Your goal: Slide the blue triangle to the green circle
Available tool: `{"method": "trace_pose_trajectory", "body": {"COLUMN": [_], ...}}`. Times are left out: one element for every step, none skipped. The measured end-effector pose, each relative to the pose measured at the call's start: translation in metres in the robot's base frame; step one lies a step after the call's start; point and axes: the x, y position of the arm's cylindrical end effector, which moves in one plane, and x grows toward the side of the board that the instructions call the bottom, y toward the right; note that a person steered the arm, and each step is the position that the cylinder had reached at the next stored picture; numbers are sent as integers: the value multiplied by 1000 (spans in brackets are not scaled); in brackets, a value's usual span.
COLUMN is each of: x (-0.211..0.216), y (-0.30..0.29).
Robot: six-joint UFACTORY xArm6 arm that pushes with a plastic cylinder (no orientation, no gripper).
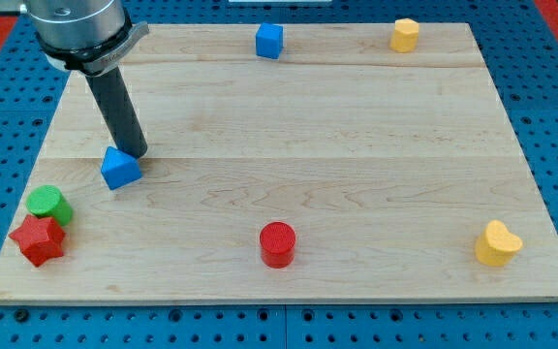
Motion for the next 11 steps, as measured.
{"method": "trace_pose_trajectory", "body": {"x": [6, 9, 13, 29, 30, 29, 23, 0, 1, 18, 25], "y": [13, 37, 34, 17, 4, -3, -4, -5, -12, -18, -40]}}
